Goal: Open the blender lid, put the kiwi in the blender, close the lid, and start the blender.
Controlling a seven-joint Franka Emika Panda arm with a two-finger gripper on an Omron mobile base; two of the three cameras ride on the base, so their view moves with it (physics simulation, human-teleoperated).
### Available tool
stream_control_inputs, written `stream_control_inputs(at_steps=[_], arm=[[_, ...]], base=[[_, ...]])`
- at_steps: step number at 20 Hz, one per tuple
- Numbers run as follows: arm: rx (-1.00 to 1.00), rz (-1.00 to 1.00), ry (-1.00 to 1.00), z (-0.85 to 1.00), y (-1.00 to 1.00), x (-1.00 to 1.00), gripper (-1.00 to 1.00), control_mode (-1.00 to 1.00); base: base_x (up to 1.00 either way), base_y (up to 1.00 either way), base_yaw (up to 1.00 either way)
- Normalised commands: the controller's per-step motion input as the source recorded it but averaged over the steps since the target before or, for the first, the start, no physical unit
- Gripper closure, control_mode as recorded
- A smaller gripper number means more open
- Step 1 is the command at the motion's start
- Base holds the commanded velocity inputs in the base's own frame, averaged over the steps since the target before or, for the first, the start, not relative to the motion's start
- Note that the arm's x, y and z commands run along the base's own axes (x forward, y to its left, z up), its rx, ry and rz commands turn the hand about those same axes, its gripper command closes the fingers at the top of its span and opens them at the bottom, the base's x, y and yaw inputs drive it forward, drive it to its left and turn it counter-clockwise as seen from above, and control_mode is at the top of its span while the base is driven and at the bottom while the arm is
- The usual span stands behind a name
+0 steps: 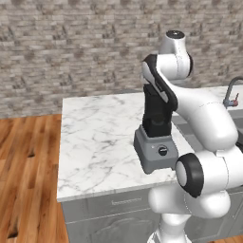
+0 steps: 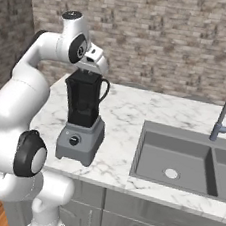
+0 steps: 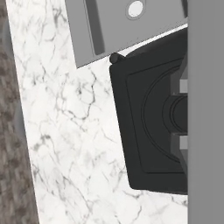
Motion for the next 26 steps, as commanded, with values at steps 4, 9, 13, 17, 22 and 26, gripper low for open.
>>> stream_control_inputs(at_steps=[4, 9, 13, 17, 22, 26], arm=[[-0.10, 0.00, 0.07, -0.79, 0.05, 0.00, 1.00, -1.00], [-0.01, 0.00, 0.01, -0.40, 0.00, -0.01, -1.00, -1.00], [0.00, 0.00, -0.02, -0.19, 0.00, 0.00, -1.00, -1.00], [0.00, 0.00, -0.02, 0.01, 0.00, 0.00, -1.00, -1.00], [0.00, 0.00, -0.05, 0.26, 0.00, -0.04, -1.00, -1.00], [0.00, 0.00, -0.13, 0.16, 0.00, -0.50, -1.00, -1.00]], base=[[0.00, 0.00, 0.00], [0.00, 0.00, 0.00], [0.00, 0.00, 0.00], [0.00, 0.00, 0.00], [0.00, 0.00, 0.00], [0.00, 0.00, 0.00]])
